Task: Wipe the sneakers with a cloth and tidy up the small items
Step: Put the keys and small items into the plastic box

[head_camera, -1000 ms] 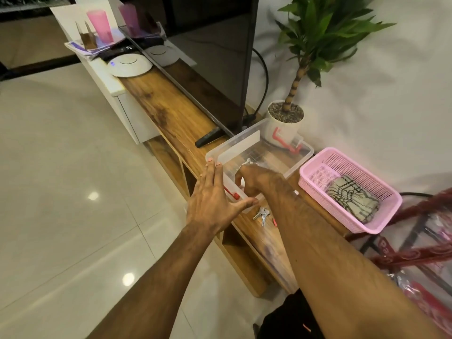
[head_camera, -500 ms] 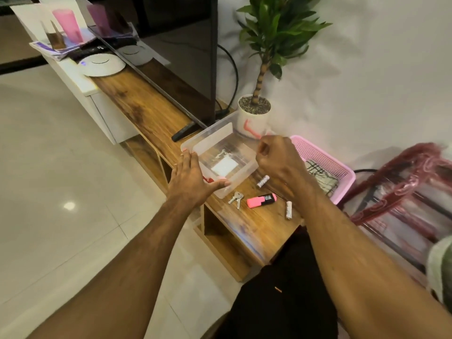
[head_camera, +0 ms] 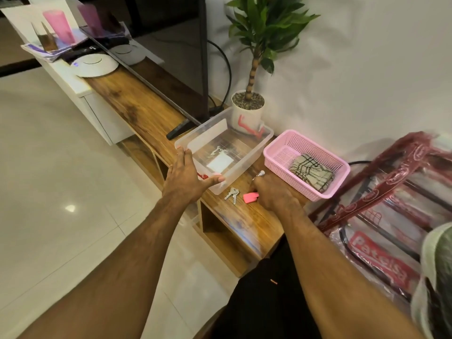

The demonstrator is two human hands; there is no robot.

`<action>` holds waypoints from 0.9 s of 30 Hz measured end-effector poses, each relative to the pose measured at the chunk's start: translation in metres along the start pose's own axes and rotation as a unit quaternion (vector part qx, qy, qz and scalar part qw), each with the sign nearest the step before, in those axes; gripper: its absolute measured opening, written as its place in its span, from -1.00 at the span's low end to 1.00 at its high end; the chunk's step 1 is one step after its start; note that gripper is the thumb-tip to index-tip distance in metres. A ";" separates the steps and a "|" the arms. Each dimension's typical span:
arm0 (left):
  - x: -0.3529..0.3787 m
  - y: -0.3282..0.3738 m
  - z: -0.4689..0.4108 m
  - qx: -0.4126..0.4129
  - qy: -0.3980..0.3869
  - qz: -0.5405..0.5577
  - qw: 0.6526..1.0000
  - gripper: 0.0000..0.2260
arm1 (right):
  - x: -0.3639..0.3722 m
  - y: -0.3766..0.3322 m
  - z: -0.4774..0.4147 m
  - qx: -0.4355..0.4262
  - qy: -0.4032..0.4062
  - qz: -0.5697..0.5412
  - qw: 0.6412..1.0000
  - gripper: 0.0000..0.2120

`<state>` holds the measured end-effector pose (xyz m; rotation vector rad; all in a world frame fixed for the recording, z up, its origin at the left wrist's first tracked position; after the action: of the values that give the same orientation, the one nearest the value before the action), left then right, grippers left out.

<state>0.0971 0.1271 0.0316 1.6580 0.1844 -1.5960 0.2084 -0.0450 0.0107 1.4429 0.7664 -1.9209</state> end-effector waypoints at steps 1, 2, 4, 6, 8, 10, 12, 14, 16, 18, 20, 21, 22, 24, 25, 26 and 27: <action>0.000 0.000 0.000 -0.001 0.000 0.000 1.000 0.13 | -0.001 0.003 0.000 0.008 0.004 0.006 1.000 -0.77; 0.000 0.000 0.000 -0.002 0.001 -0.001 1.000 0.13 | 0.001 0.005 -0.001 0.014 0.014 -0.010 1.000 -0.78; 0.000 0.001 0.000 -0.003 0.001 -0.003 1.000 0.12 | 0.003 0.005 0.000 0.005 0.032 -0.015 0.999 -0.78; 0.000 0.002 0.001 -0.003 -0.002 -0.003 1.000 0.12 | 0.009 0.005 0.000 -0.006 0.045 -0.024 0.999 -0.76; -0.001 0.003 0.000 -0.003 -0.003 -0.002 1.000 0.12 | 0.003 0.006 0.005 -0.012 0.097 -0.063 0.993 -0.70; -0.001 0.003 0.000 -0.006 -0.006 0.001 1.000 0.13 | -0.010 0.011 0.010 -0.014 0.171 -0.106 0.979 -0.69; -0.001 0.002 0.000 -0.007 -0.004 0.005 1.000 0.13 | -0.033 0.012 0.015 -0.003 0.262 -0.142 0.954 -0.70; -0.001 0.001 0.001 -0.005 0.002 0.016 1.000 0.12 | -0.060 0.005 0.015 0.000 0.339 -0.173 0.925 -0.67; -0.002 0.001 0.002 -0.003 0.010 0.033 0.999 0.10 | -0.082 -0.006 0.005 0.005 0.365 -0.222 0.904 -0.63; 0.000 0.000 0.004 -0.002 0.015 0.045 0.999 0.11 | -0.096 -0.018 -0.012 0.016 0.345 -0.282 0.895 -0.66; 0.000 0.000 0.004 -0.001 0.014 0.053 0.999 0.12 | -0.101 -0.033 -0.033 0.035 0.285 -0.334 0.898 -0.74; 0.000 -0.001 0.004 0.001 0.014 0.060 0.998 0.13 | -0.099 -0.040 -0.044 0.048 0.248 -0.350 0.902 -0.77; 0.000 -0.002 0.004 0.005 0.018 0.062 0.998 0.13 | -0.096 -0.046 -0.056 0.062 0.215 -0.354 0.908 -0.81; 0.001 -0.003 0.003 0.010 0.021 0.067 0.997 0.12 | -0.090 -0.056 -0.075 0.087 0.164 -0.342 0.921 -0.87; 0.002 -0.005 0.003 0.010 0.026 0.073 0.997 0.11 | -0.086 -0.061 -0.083 0.096 0.137 -0.338 0.926 -0.87; 0.004 -0.006 0.005 0.013 0.038 0.074 0.996 0.11 | -0.081 -0.065 -0.092 0.101 0.111 -0.334 0.930 -0.85; 0.003 -0.005 0.006 0.015 0.041 0.075 0.996 0.10 | -0.076 -0.069 -0.100 0.103 0.090 -0.326 0.935 -0.83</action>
<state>0.0899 0.1254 0.0271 1.7194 0.0769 -1.4260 0.2343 0.0847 0.0668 1.6433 1.2872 -2.4377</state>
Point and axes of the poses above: each hand's wrist, its own z-axis away from the middle knuckle, its own x-axis out of the palm, y = z × x, the point moved 6 cm from there along -z, towards the middle knuckle, and after that the axes turned 3 degrees about y, right-handed, at the moved point
